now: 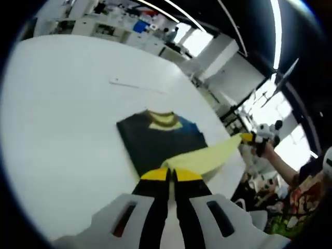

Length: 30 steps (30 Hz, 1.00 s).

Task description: Fold the garment on the visible template until the final outline fits inside the template.

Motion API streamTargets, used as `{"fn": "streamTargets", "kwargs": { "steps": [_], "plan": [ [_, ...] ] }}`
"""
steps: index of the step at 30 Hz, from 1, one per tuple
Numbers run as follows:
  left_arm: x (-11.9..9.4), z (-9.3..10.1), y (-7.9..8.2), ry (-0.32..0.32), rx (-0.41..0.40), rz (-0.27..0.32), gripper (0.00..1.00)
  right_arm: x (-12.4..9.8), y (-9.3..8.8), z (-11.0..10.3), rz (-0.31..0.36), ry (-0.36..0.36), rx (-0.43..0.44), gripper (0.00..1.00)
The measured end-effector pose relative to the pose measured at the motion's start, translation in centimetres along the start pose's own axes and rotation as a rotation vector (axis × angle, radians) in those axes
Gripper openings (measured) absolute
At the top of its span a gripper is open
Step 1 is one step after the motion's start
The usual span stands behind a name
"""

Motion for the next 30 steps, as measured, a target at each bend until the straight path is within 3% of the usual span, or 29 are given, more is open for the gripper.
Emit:
{"fn": "streamTargets", "kwargs": {
  "steps": [6,7,9,11,14,23,26,30],
  "plan": [
    [0.8,-2.0,2.5,0.017,0.006,0.047,0.00,1.7,2.8,0.8,0.070,-0.009,-0.007,0.00],
    [0.9,-2.6,3.2,0.014,-0.001,0.068,0.00,2.0,3.2,1.1,0.081,-0.014,-0.004,0.00],
    [1.0,-2.5,3.1,0.007,-0.023,0.099,0.00,2.8,4.0,1.7,0.090,-0.025,-0.006,0.00],
    [1.8,-3.3,4.5,0.000,-0.050,0.146,0.00,3.9,5.3,2.8,0.103,-0.037,-0.003,0.00],
    [3.2,-4.2,5.8,-0.002,-0.042,0.147,0.00,5.4,6.4,4.2,0.104,-0.062,-0.009,0.00],
    [6.3,-7.3,8.2,0.045,-0.050,0.178,0.00,9.0,7.3,6.7,0.076,-0.106,-0.030,0.00],
    [7.6,-8.5,7.6,0.061,-0.074,0.145,0.00,10.1,6.6,7.8,0.045,-0.130,-0.029,0.00],
    [8.6,-9.7,7.4,0.063,-0.104,0.159,0.00,11.4,5.1,9.2,-0.002,-0.160,-0.029,0.00]
  ]
}}
Point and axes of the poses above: the point that each gripper's makers call its tool centre point, and the gripper's own axes: x roughly forward along the fingers, z roughly to its right, y roughly out of its top, the point moved 4 cm from there along -x, roughly backward along the fingers, and after that the axes turned 4 degrees about -y, right-handed, at the moved point
